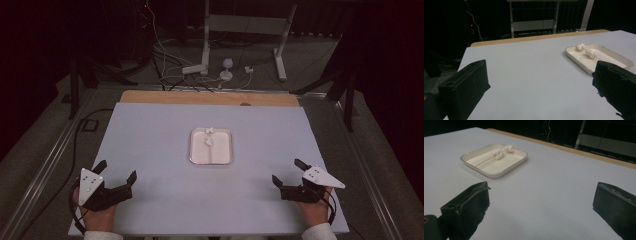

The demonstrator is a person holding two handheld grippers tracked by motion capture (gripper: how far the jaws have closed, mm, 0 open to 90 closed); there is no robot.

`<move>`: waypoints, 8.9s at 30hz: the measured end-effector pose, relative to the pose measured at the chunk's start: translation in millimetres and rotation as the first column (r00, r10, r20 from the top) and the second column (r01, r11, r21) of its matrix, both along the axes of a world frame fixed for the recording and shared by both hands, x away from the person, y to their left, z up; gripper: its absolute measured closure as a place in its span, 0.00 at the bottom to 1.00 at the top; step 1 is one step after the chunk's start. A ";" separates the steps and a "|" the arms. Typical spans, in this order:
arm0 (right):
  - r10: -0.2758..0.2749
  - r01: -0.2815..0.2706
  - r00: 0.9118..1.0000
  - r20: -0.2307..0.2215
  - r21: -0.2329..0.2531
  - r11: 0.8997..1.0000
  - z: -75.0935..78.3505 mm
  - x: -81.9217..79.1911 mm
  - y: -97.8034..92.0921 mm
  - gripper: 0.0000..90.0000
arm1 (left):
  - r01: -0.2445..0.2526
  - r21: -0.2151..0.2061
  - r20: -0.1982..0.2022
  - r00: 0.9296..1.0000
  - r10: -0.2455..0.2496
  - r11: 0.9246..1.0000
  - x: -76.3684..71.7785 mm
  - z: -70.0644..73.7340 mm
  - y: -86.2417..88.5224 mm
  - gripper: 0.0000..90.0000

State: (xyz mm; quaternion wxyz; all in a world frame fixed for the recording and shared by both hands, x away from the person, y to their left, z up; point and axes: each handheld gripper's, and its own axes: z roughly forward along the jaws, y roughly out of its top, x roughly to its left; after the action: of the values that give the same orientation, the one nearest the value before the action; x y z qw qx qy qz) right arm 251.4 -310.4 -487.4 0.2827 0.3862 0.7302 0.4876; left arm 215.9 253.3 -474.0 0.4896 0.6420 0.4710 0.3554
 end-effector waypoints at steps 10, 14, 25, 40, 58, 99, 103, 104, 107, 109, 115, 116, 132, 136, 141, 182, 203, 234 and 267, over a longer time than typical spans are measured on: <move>0.007 -0.007 1.000 0.009 -0.007 1.000 2.4 -2.1 4.3 0.01 | -0.025 -0.008 -0.008 1.000 0.025 1.000 -2.0 0.2 -0.7 0.01; 0.006 -0.006 1.000 0.013 -0.008 1.000 2.8 -2.8 4.3 0.01 | -0.019 -0.004 -0.017 1.000 0.019 1.000 -0.9 1.9 -4.9 0.01; 0.008 -0.008 1.000 0.019 0.003 1.000 4.4 -4.1 5.6 0.01 | 0.032 -0.037 -0.051 0.998 -0.034 0.999 5.4 17.6 -14.9 0.01; -0.009 0.008 1.000 0.028 0.012 1.000 5.9 -5.3 3.2 0.01 | 0.092 -0.045 -0.065 0.993 -0.095 0.995 36.5 39.7 -38.8 0.01; -0.012 0.013 0.999 0.030 -0.017 1.000 5.4 -6.9 5.1 0.01 | 0.174 -0.067 -0.141 0.973 -0.182 0.982 83.2 27.9 -96.0 0.02; -0.017 0.017 1.000 0.022 -0.020 1.000 3.3 -4.2 3.7 0.01 | 0.212 0.017 -0.358 0.914 -0.192 0.977 148.3 -29.0 -202.3 0.02; -0.014 0.015 1.000 0.019 -0.021 1.000 2.9 -3.8 4.3 0.01 | 0.224 0.035 -0.401 0.896 -0.192 0.974 151.4 -34.0 -211.8 0.04; -0.012 0.013 1.000 0.019 -0.022 1.000 2.8 -3.7 4.6 0.01 | 0.226 0.036 -0.412 0.891 -0.191 0.974 152.0 -34.9 -214.1 0.07; -0.013 0.013 1.000 0.018 -0.021 1.000 2.7 -3.6 4.5 0.01 | 0.231 0.061 -0.452 0.874 -0.180 0.971 153.7 -37.8 -221.0 0.14; -0.014 0.015 1.000 0.018 -0.019 1.000 2.8 -3.7 4.1 0.01 | 0.226 0.077 -0.464 0.870 -0.166 0.971 153.7 -39.4 -224.1 0.19; -0.017 0.018 1.000 0.019 -0.020 1.000 3.0 -3.9 3.2 0.01 | 0.253 0.096 -0.504 0.846 -0.173 0.963 152.3 -41.5 -223.5 0.58; -0.017 0.018 1.000 0.019 -0.020 1.000 3.0 -3.9 3.2 0.01 | 0.257 0.094 -0.513 0.841 -0.175 0.962 152.1 -41.8 -223.8 0.58; -0.016 0.016 1.000 0.020 -0.027 1.000 2.7 -3.9 3.9 0.01 | 0.196 -0.054 -0.594 0.782 -0.189 0.979 158.9 -39.7 -205.7 1.00; -0.017 0.017 1.000 0.019 -0.027 0.999 2.6 -3.8 3.7 0.01 | 0.207 -0.082 -0.584 0.782 -0.215 0.975 157.4 -38.3 -204.4 1.00; -0.018 0.018 1.000 0.019 -0.026 0.999 2.8 -4.0 3.5 0.01 | 0.215 -0.120 -0.567 0.787 -0.244 0.969 155.3 -34.3 -200.4 1.00; -0.012 0.012 1.000 -0.003 0.012 1.000 2.4 -3.4 4.2 0.01 | 0.252 -0.183 -0.509 0.803 -0.311 0.950 126.8 -20.4 -168.8 1.00; 0.049 -0.049 0.999 0.010 0.009 0.999 31.2 12.1 16.5 0.01 | 0.302 -0.205 -0.343 0.869 -0.358 0.931 96.2 -6.2 -134.7 1.00; 0.187 -0.175 0.977 -0.101 0.122 0.977 107.6 89.6 94.0 0.01 | 0.379 -0.195 -0.178 0.893 -0.413 0.905 69.6 7.3 -115.5 1.00; 0.295 -0.246 0.934 -0.200 0.239 0.939 94.9 126.5 152.9 0.01 | 0.412 -0.169 -0.134 0.890 -0.435 0.895 65.3 7.3 -124.6 1.00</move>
State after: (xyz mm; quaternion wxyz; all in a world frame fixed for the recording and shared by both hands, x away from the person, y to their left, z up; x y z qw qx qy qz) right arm 377.9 -157.5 -392.5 0.0827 0.3637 0.7489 0.5477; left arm 281.2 128.7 -466.7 0.5565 0.7221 0.3820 0.1513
